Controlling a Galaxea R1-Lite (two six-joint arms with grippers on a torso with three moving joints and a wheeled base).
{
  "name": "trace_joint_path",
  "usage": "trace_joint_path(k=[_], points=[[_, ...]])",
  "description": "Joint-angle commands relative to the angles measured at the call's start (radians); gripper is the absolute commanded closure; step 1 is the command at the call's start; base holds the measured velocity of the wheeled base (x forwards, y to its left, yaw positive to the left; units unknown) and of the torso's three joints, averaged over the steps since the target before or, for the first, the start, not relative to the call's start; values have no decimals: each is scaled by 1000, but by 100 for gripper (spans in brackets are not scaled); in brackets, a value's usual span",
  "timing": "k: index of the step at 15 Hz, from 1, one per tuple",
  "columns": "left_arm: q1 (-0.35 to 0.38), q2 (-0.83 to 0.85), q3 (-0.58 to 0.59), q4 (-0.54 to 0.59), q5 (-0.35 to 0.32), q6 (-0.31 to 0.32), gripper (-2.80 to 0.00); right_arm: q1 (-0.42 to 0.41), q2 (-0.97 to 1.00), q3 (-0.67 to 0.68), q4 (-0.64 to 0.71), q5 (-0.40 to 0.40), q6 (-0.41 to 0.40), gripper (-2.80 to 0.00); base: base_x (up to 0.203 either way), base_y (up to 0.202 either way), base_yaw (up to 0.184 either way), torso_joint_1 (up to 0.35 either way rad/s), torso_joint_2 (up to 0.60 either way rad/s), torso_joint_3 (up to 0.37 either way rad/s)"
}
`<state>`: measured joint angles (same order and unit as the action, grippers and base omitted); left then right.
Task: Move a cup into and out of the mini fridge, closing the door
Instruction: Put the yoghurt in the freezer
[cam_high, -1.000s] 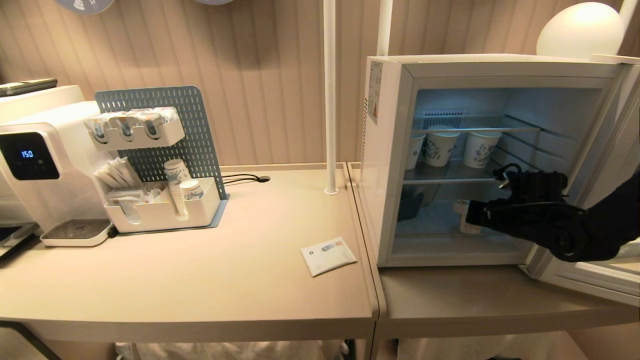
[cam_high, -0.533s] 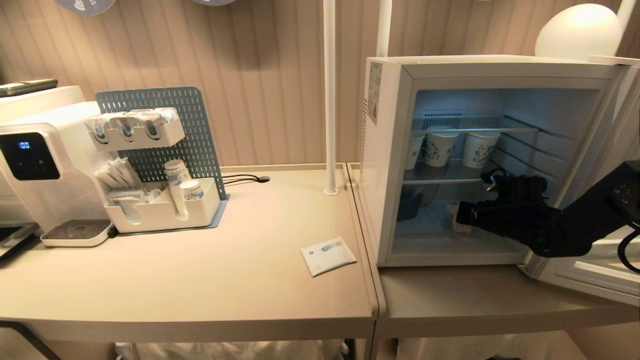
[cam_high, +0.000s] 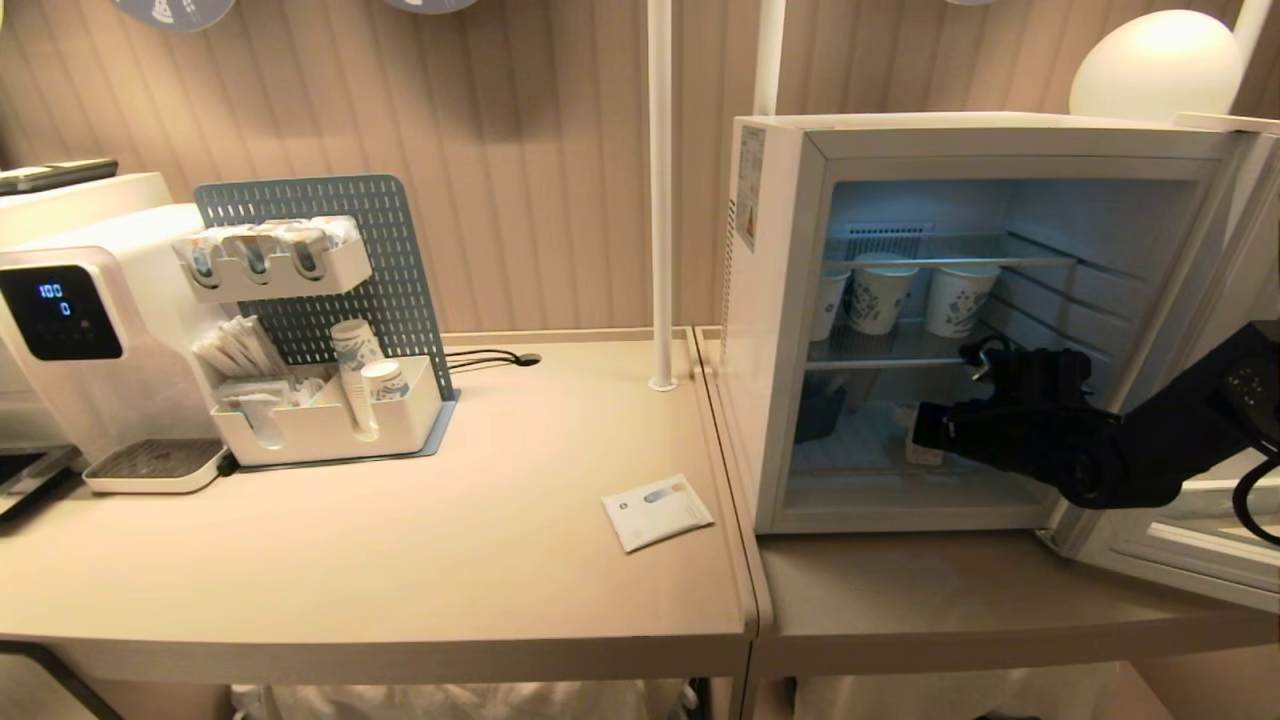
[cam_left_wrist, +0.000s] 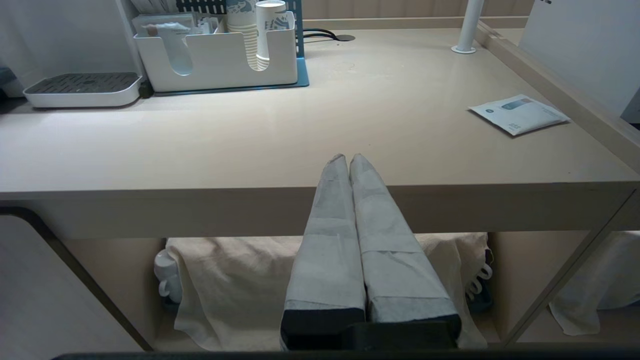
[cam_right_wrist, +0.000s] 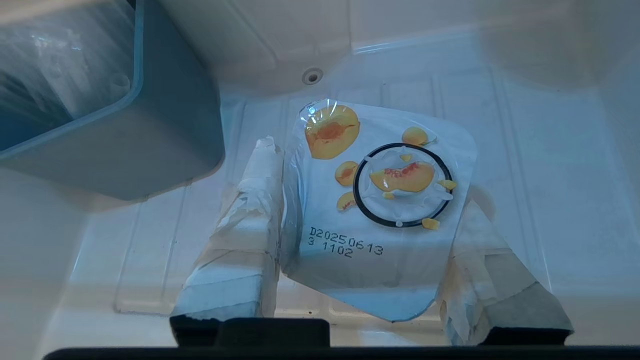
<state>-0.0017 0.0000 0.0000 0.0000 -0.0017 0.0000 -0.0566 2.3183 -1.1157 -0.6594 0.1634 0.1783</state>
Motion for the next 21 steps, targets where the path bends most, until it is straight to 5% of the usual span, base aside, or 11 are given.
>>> trace_joint_path(k=[1, 4, 5, 21], points=[[0, -2, 1, 0, 0, 0, 0, -6, 0, 5, -2, -2, 3, 0, 0, 0, 0, 0, 0, 0], [0, -2, 0, 0, 0, 0, 0, -17, 14, -4, -1, -2, 3, 0, 0, 0, 0, 0, 0, 0], [0, -2, 0, 0, 0, 0, 0, -21, 22, -10, 0, -5, 1, -280, 0, 0, 0, 0, 0, 0], [0, -2, 0, 0, 0, 3, 0, -22, -117, 83, 3, -1, 0, -280, 0, 0, 0, 0, 0, 0]])
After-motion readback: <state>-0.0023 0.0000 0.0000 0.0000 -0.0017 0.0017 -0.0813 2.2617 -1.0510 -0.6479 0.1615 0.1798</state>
